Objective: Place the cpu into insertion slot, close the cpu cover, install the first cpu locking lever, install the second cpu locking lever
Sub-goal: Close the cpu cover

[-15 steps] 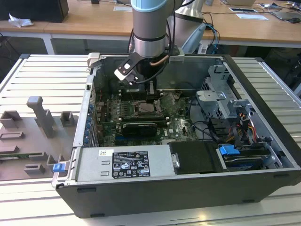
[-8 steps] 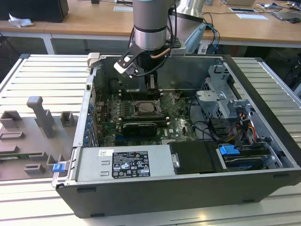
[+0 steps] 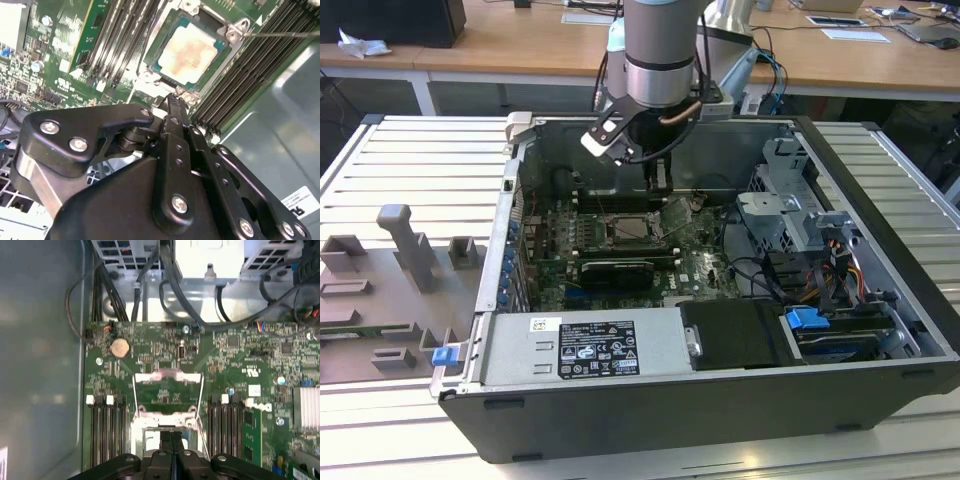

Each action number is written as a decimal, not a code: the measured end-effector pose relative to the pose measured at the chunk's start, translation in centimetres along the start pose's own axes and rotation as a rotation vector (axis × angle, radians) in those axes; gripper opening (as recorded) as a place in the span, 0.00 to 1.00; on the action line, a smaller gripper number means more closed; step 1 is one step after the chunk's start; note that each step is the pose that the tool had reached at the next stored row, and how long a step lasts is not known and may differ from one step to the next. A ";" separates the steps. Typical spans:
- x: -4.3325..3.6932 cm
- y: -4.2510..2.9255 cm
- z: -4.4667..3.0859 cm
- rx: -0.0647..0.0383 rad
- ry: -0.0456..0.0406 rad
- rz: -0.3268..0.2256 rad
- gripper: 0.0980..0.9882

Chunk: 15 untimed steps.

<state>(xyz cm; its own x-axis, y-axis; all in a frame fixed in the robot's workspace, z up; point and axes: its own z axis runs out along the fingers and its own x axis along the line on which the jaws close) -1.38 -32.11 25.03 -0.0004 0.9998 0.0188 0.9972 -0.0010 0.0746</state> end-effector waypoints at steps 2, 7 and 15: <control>0.02 0.03 -0.06 0.000 -0.0019 0.000 0.01; 0.10 0.61 -0.67 0.000 -0.0122 -0.001 0.01; 0.11 3.15 -1.30 0.002 -0.0126 -0.001 0.01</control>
<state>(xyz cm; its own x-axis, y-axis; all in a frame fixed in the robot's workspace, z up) 1.66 -32.03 26.56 -0.0001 1.0000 0.0061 0.9974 -0.0003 0.0722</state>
